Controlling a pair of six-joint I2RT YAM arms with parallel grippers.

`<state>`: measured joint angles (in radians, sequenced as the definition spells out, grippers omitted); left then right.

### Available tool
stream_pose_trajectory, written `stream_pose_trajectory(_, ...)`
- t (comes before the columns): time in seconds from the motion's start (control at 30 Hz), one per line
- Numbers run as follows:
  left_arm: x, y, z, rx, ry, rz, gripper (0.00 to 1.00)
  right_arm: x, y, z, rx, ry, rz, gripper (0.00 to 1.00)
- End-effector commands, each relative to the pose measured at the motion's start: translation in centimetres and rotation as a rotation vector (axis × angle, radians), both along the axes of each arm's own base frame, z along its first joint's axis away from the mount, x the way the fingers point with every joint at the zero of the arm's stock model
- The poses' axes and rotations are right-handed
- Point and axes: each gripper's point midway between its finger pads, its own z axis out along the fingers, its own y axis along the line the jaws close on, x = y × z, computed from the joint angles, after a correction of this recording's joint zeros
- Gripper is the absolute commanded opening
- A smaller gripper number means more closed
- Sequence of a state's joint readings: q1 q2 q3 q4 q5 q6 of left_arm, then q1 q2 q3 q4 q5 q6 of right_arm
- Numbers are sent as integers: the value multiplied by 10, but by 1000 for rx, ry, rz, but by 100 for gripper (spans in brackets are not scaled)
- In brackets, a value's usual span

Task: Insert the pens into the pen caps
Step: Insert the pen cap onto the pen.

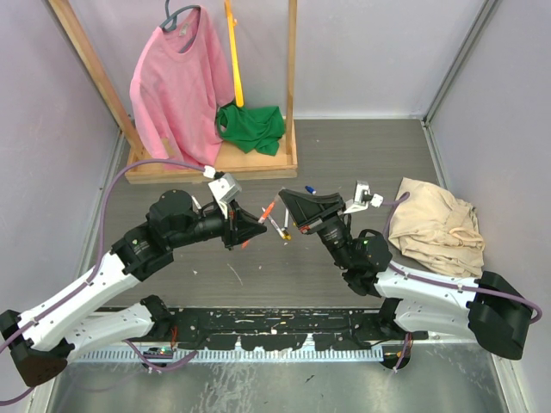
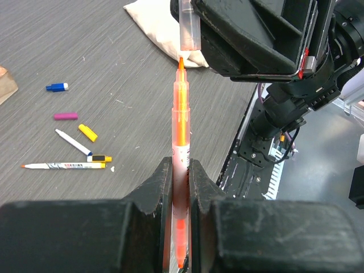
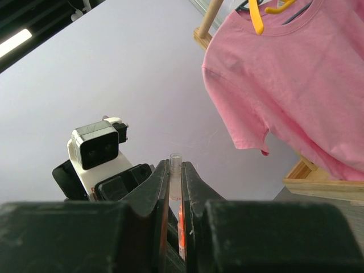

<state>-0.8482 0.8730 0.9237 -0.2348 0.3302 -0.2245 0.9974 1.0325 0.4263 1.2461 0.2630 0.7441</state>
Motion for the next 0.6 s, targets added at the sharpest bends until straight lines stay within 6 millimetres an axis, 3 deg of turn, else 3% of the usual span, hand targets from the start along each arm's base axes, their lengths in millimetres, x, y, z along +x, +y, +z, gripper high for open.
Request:
stream_pose_trajectory(0.0,0,-4,25,-72,-48,-15,0,-5,-5,15,31,-40,6,0)
stream_pose_trajectory(0.57,0,-6,27,-85,-45,-17,0,-3,4,2,-14,-17,24,0)
